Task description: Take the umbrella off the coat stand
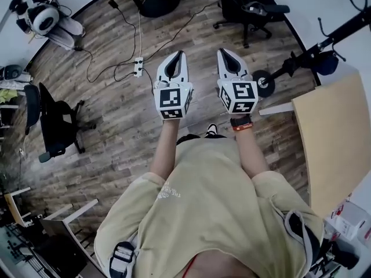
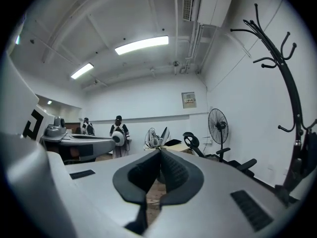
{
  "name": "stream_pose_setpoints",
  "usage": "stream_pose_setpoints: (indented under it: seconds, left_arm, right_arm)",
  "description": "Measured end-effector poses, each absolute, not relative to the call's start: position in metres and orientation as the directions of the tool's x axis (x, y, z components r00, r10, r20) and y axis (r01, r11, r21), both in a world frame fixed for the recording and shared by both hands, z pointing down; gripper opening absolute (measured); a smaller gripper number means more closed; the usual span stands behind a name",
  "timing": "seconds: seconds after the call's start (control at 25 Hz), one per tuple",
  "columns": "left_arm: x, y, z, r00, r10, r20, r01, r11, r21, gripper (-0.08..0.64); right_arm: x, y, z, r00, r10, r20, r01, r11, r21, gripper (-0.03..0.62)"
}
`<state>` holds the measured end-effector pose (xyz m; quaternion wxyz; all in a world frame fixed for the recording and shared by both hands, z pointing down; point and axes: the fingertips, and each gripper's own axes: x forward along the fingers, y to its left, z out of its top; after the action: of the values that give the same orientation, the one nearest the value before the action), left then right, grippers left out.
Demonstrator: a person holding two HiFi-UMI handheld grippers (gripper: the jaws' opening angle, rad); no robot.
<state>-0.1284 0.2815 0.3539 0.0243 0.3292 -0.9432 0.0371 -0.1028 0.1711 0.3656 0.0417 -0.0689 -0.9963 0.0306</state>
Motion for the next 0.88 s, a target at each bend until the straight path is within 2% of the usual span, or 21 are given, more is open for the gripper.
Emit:
stream_pose_setpoints:
  seconds: [0.16, 0.36, 0.68, 0.88]
  left_arm:
    - [-0.131, 0.232, 0.364, -0.68, -0.728, 0.089, -0.732, 0.682, -0.014, 0.025]
    - [-0.153, 0.185, 0.369, -0.604, -0.79, 0.108, -0.796, 0.604, -0.037, 0.025]
    - [-0.189, 0.054, 0.376, -0.332, -0.938, 0.098, -0.943, 0.334, -0.003, 0.025]
    - [-0.202, -0.031, 0.379, -0.175, -0.979, 0.106, -0.985, 0.175, -0.01, 0.025]
  right_arm:
    - [-0.105, 0.138, 0.382, -0.991, 0.087, 0.098, 0.076, 0.991, -0.108, 0.011]
    - [-0.106, 0.094, 0.396, -0.991, -0.019, 0.134, -0.039, 0.988, -0.149, 0.011]
    - [-0.122, -0.001, 0.392, -0.947, -0.291, 0.135, -0.308, 0.943, -0.128, 0.011]
    - [-0.126, -0.074, 0.385, -0.883, -0.455, 0.113, -0.466, 0.877, -0.118, 0.011]
